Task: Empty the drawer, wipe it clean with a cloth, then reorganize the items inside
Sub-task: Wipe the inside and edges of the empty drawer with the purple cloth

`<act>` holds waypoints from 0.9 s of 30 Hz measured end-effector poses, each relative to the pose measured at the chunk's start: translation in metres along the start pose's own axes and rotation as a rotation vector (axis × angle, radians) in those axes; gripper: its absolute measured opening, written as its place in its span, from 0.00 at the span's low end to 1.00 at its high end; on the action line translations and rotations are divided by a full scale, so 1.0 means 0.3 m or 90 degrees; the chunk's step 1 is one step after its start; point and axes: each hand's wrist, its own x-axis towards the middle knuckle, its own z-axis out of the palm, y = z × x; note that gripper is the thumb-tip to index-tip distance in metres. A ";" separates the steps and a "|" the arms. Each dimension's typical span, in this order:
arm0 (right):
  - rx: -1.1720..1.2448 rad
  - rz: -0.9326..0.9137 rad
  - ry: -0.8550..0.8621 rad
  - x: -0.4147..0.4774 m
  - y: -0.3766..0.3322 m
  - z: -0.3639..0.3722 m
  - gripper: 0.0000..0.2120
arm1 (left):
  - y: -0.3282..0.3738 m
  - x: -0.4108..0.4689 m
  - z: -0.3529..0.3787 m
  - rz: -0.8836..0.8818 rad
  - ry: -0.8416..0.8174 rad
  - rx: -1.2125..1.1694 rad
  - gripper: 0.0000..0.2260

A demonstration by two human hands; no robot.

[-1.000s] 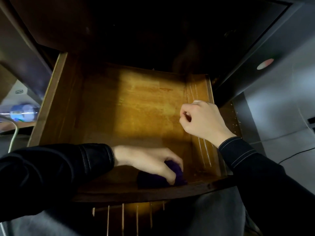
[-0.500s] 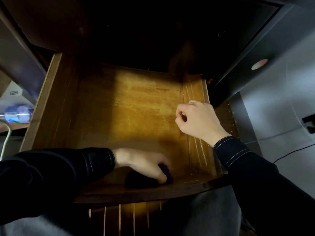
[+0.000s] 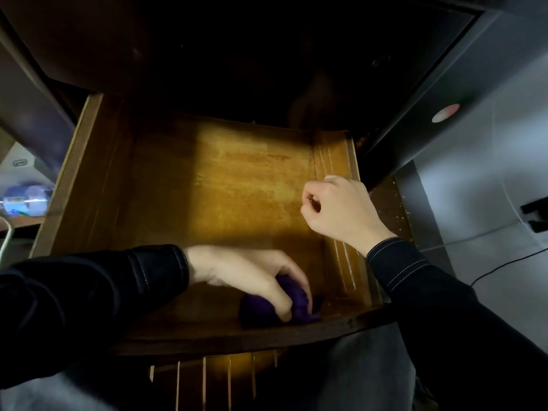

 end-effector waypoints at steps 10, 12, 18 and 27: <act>-0.002 0.006 -0.009 0.002 -0.003 0.000 0.06 | 0.018 -0.007 -0.006 -0.064 0.004 0.021 0.17; -0.002 0.005 -0.008 0.002 -0.005 0.001 0.06 | 0.031 -0.012 -0.005 -0.044 -0.004 0.004 0.18; 0.001 0.003 -0.013 0.002 -0.004 0.000 0.06 | 0.028 0.008 0.022 -0.149 0.033 0.165 0.03; 0.001 0.009 -0.013 0.003 -0.005 0.002 0.06 | 0.009 0.003 0.026 -0.166 0.068 0.180 0.12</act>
